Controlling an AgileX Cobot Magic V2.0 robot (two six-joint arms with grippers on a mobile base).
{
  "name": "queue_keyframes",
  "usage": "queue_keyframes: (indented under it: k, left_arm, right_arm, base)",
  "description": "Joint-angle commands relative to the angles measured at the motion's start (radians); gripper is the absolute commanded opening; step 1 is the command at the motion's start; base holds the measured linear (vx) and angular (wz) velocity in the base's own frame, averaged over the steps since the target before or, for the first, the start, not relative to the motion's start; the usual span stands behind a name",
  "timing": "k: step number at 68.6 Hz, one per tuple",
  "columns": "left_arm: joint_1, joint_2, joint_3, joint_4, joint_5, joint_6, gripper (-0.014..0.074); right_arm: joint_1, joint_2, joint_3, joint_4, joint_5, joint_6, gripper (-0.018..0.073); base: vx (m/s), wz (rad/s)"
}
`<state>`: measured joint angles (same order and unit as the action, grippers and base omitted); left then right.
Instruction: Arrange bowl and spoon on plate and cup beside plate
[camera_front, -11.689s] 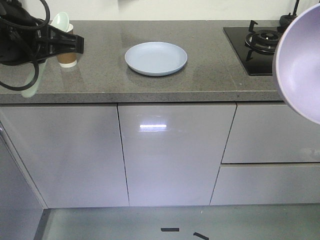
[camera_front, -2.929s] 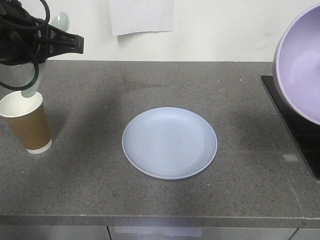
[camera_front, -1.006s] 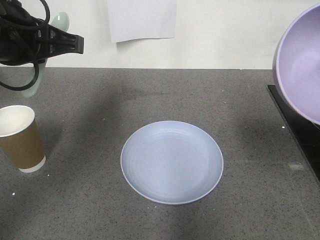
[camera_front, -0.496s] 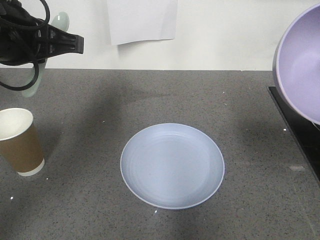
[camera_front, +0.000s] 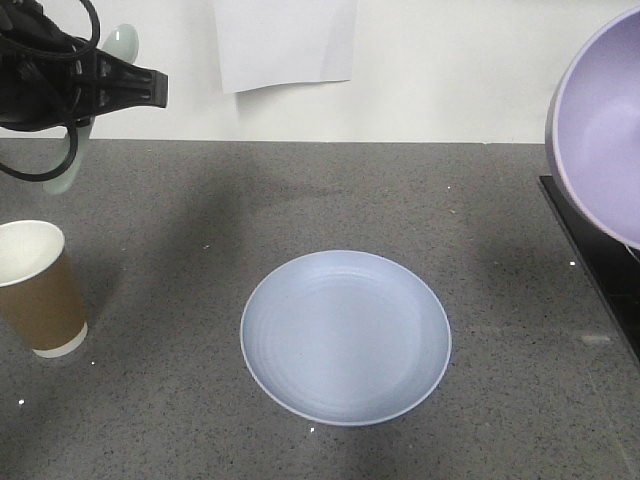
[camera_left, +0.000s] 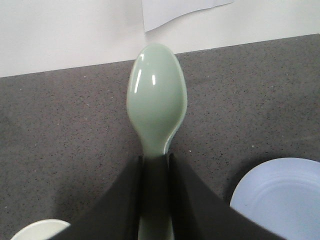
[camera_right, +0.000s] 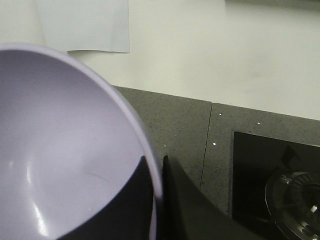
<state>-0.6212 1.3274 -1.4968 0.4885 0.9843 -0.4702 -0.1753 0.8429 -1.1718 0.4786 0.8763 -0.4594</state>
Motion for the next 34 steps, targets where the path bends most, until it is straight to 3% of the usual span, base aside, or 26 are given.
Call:
queue_keyframes:
  k: [1, 34]
  left_arm:
    - [0.001, -0.029, -0.020, 0.031, -0.047, -0.002, -0.0006]
    - [0.001, -0.029, -0.020, 0.031, -0.047, -0.002, -0.0006]
  right_arm:
    - [-0.004, -0.002, -0.023, 0.024, -0.065, -0.007, -0.0004]
    - [-0.004, -0.002, -0.023, 0.024, -0.065, -0.007, -0.0004]
  base:
    - [0.01, 0.00]
    - [0.01, 0.00]
